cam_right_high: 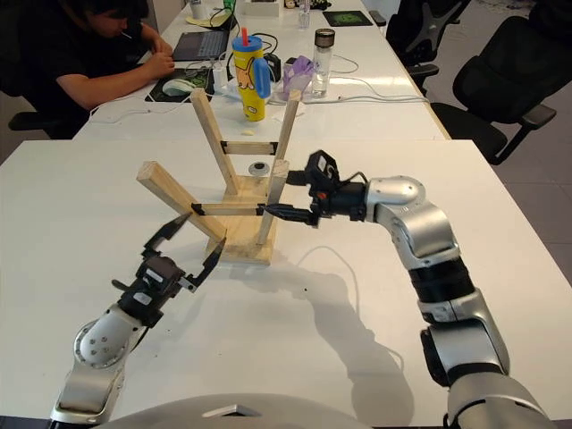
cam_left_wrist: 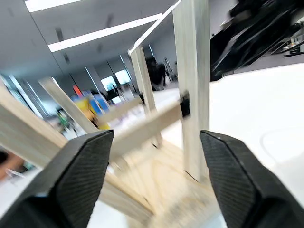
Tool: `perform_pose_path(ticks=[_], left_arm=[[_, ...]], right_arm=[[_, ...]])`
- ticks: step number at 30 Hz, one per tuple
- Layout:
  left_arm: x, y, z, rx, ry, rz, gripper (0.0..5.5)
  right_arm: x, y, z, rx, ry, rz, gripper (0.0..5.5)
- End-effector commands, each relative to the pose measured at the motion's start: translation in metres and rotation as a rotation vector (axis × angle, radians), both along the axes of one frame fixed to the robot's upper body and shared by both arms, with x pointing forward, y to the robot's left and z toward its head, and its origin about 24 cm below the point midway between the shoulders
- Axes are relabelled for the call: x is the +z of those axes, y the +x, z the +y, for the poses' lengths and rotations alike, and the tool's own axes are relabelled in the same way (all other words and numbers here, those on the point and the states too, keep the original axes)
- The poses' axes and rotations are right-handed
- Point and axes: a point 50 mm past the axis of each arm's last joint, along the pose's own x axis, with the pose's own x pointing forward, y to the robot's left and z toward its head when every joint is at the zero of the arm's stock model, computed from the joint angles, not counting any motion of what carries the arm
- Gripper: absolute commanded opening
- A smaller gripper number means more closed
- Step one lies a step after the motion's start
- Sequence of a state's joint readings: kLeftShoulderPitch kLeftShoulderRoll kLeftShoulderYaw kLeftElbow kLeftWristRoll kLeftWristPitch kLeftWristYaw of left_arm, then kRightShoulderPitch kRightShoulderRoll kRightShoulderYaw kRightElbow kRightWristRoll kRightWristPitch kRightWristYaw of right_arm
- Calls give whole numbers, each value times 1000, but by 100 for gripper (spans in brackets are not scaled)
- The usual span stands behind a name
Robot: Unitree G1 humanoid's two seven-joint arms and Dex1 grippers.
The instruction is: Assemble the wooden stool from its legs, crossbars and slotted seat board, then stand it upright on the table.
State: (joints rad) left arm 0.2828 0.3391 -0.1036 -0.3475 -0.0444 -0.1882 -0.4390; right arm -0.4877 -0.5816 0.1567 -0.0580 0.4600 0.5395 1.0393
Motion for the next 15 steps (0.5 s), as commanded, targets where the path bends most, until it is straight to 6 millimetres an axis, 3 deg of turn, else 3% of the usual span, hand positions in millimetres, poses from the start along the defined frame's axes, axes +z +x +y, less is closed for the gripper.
perform_pose_path(ticks=[1, 4, 8, 12, 15], left_arm=[[-29, 8, -13, -28, -23, 234, 266], [-48, 20, -16, 73, -106, 405, 220], [-48, 34, -19, 119, -100, 431, 168], [-57, 35, -17, 141, -44, 482, 168], [-70, 28, -15, 136, 57, 542, 168]], right_arm=[[1, -10, -19, -65, 53, 56, 336], [-5, -8, -30, -153, 69, 61, 293], [9, -1, -27, -218, 184, 15, 271], [40, 9, -23, -249, 341, -58, 271], [86, 9, -8, -189, 550, -145, 271]])
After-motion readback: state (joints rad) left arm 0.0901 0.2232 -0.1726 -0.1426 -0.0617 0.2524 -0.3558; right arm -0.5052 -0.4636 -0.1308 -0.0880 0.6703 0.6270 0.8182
